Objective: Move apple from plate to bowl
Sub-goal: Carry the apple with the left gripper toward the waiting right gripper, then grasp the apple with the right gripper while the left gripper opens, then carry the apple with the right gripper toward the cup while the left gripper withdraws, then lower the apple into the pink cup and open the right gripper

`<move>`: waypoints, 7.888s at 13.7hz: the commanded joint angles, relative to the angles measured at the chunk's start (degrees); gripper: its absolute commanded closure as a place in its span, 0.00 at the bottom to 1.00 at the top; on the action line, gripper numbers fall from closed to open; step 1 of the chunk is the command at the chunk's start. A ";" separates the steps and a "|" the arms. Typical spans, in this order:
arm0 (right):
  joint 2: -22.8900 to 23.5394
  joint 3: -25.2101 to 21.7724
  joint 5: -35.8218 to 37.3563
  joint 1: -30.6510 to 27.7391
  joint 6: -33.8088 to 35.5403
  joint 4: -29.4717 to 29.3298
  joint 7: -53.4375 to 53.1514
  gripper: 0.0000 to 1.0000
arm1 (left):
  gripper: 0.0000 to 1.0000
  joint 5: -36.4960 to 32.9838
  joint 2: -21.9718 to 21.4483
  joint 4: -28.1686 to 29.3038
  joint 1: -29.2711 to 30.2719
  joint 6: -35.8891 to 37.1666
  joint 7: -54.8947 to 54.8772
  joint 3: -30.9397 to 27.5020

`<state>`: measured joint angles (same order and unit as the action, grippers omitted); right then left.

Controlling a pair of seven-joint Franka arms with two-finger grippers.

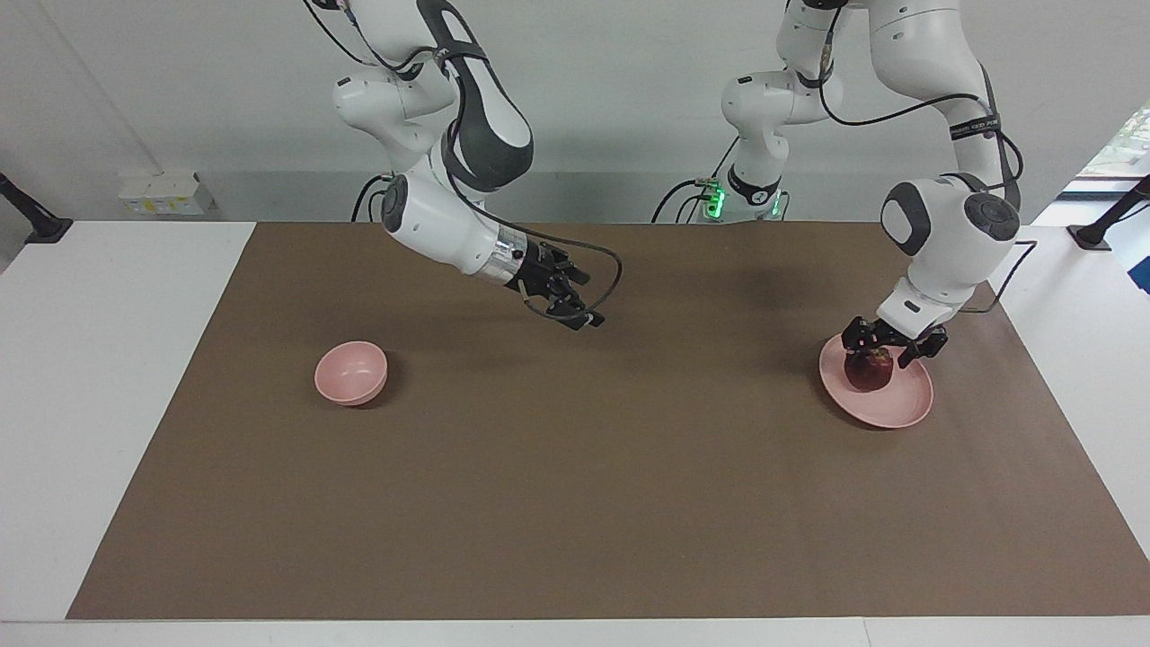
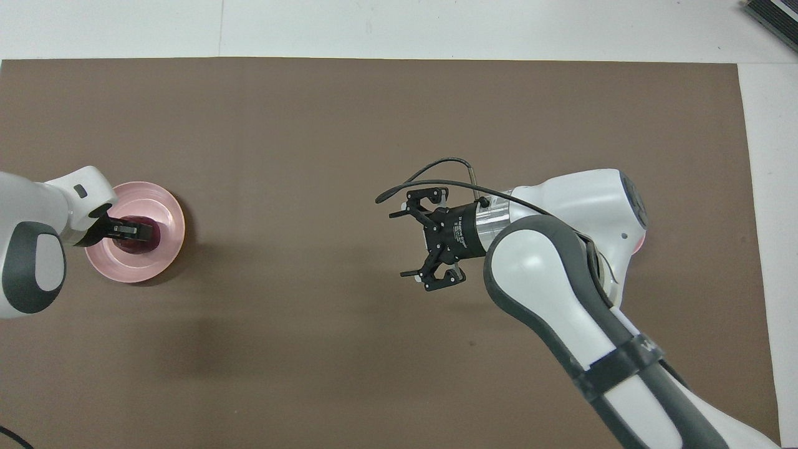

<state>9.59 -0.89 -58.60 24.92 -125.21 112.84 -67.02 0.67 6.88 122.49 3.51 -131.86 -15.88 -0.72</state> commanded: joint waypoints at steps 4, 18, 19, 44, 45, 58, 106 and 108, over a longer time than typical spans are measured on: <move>0.69 0.10 -7.67 2.95 -6.11 1.42 2.06 0.00 | 1.00 0.82 -2.13 0.03 0.98 0.37 -1.09 0.54; -2.73 0.02 -10.84 3.80 1.56 -5.53 -17.53 0.00 | 1.00 29.97 -5.82 -11.75 -7.90 25.06 -1.88 3.79; -2.82 0.10 -10.49 4.43 0.33 -5.09 -18.32 0.00 | 1.00 32.61 -5.91 -11.75 -7.90 26.55 -1.88 4.41; -1.59 0.28 -9.34 10.86 -8.74 -2.89 -13.23 1.00 | 1.00 55.49 -7.41 -11.75 -7.81 35.18 5.33 9.25; -1.59 0.28 -9.34 10.68 -8.56 -2.89 -13.23 1.00 | 0.95 55.49 -7.49 -11.84 -7.81 35.44 5.24 9.16; -2.03 0.10 -2.60 6.73 -2.94 -2.28 -5.50 1.00 | 0.00 36.20 -7.14 -15.53 -8.77 33.95 4.81 9.42; -5.53 0.19 61.24 -23.95 17.86 -11.84 58.69 0.00 | 0.00 -0.14 -8.38 -38.64 1.50 47.41 10.34 7.75; -8.87 0.19 61.06 -23.95 21.83 -13.87 54.29 0.00 | 0.00 0.47 -8.46 -38.56 1.68 47.92 10.52 7.75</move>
<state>2.97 -1.11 2.15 1.29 -106.74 100.93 -8.78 0.50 -1.09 83.95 4.28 -84.46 -5.53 6.62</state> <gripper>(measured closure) 0.000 0.000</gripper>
